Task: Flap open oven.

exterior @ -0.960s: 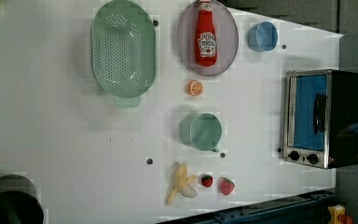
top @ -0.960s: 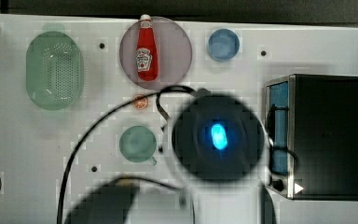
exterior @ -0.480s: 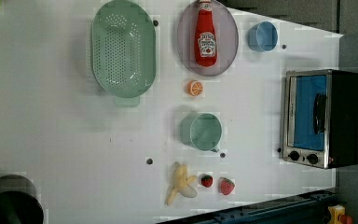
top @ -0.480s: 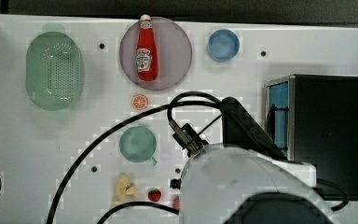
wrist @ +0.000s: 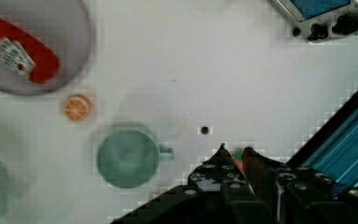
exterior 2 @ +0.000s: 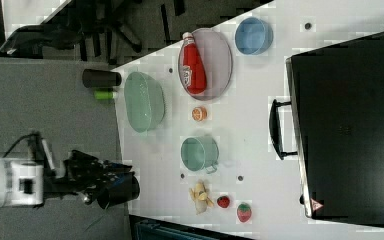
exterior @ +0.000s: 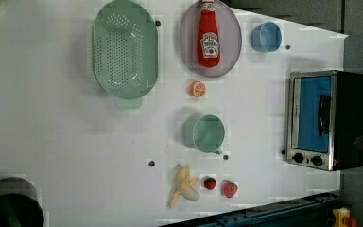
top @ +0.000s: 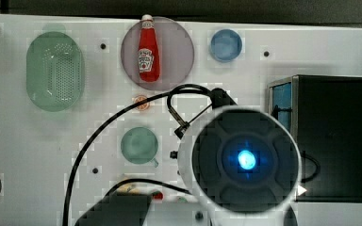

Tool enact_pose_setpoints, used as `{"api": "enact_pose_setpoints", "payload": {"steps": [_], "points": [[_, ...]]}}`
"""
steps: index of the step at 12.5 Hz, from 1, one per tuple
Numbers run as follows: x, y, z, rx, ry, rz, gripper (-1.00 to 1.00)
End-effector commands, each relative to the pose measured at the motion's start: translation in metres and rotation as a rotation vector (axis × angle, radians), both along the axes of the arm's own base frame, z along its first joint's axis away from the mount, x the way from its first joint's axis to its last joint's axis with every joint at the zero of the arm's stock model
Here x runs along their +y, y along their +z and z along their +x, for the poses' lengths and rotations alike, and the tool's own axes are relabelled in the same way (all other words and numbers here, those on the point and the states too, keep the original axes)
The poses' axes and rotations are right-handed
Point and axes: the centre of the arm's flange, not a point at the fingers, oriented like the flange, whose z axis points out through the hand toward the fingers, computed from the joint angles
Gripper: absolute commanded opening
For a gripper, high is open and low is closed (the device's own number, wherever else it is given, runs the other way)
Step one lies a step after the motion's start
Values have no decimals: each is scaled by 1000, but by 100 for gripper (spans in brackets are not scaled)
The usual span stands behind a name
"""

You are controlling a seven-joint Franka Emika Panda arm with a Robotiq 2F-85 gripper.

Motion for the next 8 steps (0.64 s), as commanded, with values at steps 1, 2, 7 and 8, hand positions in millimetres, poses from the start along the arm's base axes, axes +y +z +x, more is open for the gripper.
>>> {"api": "enact_pose_setpoints", "payload": {"steps": [1, 2, 7, 8], "points": [[-27, -15, -4, 16, 90, 27, -65], [-35, -27, -2, 20, 140, 38, -65], [-94, -86, 6, -24, 429, 19, -65], [-108, -97, 8, -43, 481, 1, -65]]}}
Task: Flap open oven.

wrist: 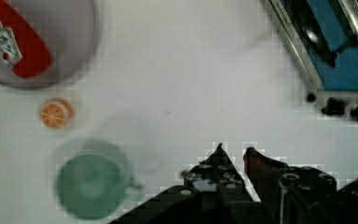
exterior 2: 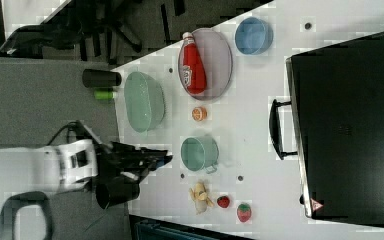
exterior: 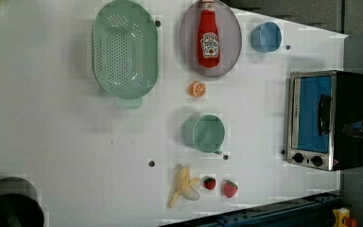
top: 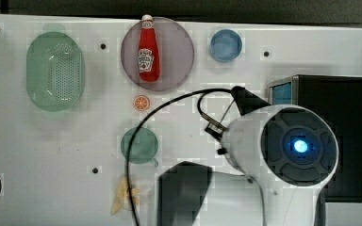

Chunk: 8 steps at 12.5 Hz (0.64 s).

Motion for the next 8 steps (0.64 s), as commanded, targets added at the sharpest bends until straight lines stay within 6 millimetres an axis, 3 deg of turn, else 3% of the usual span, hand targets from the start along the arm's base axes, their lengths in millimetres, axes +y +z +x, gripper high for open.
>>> {"api": "enact_pose_setpoints", "payload": {"steps": [1, 5, 8], "points": [[-52, -40, -3, -11, 227, -32, -65], [-103, -76, 0, -59, 372, -70, -65], [-135, -105, 3, -59, 370, -92, -65]]}}
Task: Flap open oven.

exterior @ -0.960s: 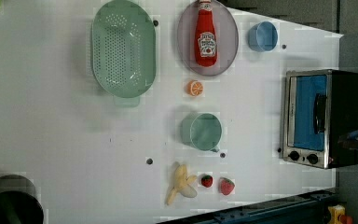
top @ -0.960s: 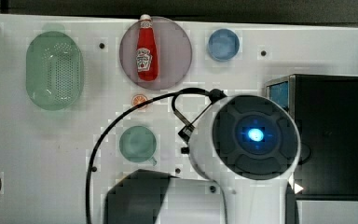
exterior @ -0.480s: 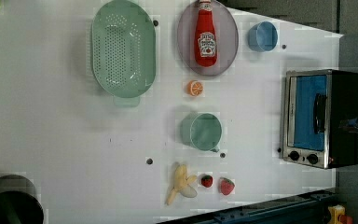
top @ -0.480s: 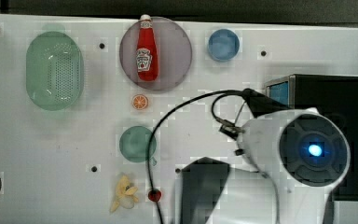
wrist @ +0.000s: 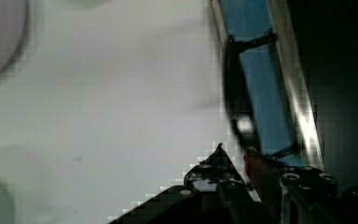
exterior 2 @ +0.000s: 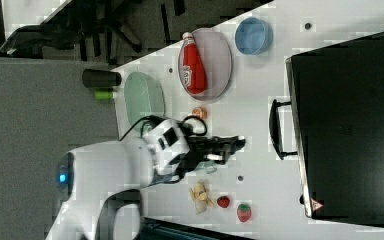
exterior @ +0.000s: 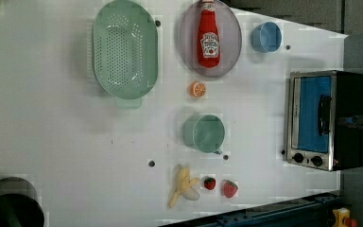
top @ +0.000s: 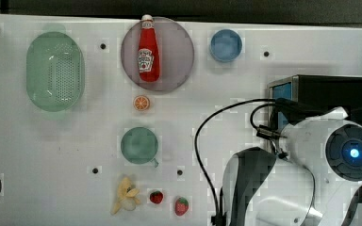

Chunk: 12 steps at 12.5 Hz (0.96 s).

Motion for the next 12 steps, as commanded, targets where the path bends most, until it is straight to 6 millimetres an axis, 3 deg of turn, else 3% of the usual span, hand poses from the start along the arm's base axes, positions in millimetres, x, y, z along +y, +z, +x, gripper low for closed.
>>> {"api": "enact_pose_setpoints", "payload": {"steps": [1, 6, 12], "points": [[-21, -17, 5, -5, 100, -40, -65], [-42, -59, 13, -4, 111, -78, -65], [-41, -97, 20, 34, 145, -88, -65]]}}
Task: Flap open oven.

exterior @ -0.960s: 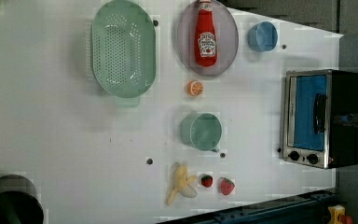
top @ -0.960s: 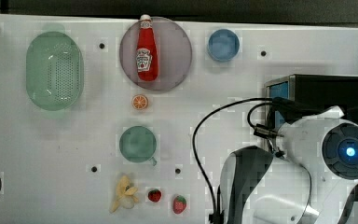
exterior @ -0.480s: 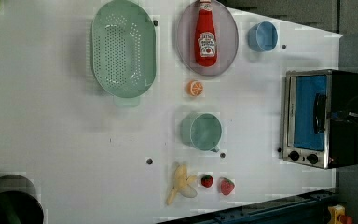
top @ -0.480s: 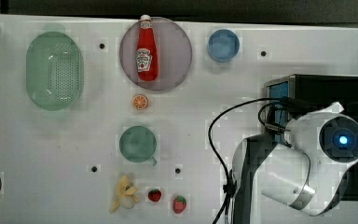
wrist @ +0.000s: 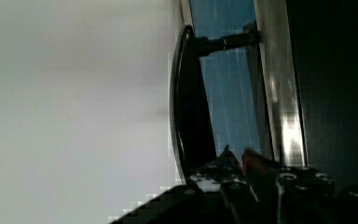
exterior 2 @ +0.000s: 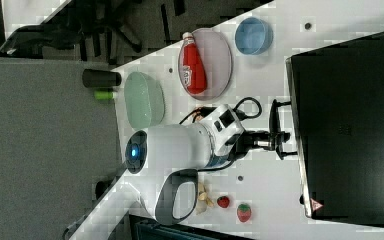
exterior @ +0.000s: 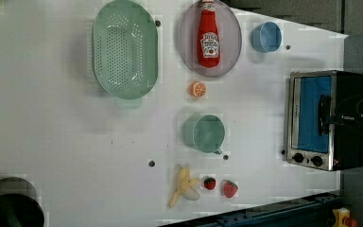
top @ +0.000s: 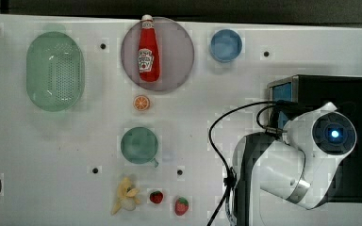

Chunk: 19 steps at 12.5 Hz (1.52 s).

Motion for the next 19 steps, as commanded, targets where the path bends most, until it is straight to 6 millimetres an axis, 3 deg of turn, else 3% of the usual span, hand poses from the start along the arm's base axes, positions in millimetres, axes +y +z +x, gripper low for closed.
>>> {"api": "enact_pose_setpoints", "payload": {"steps": [1, 5, 11, 19], "points": [[3, -3, 10, -25, 69, -26, -65], [21, -10, 18, 12, 136, -56, -65], [69, -23, 32, 87, 132, -224, -65], [148, -68, 42, 175, 173, -388, -65]]}}
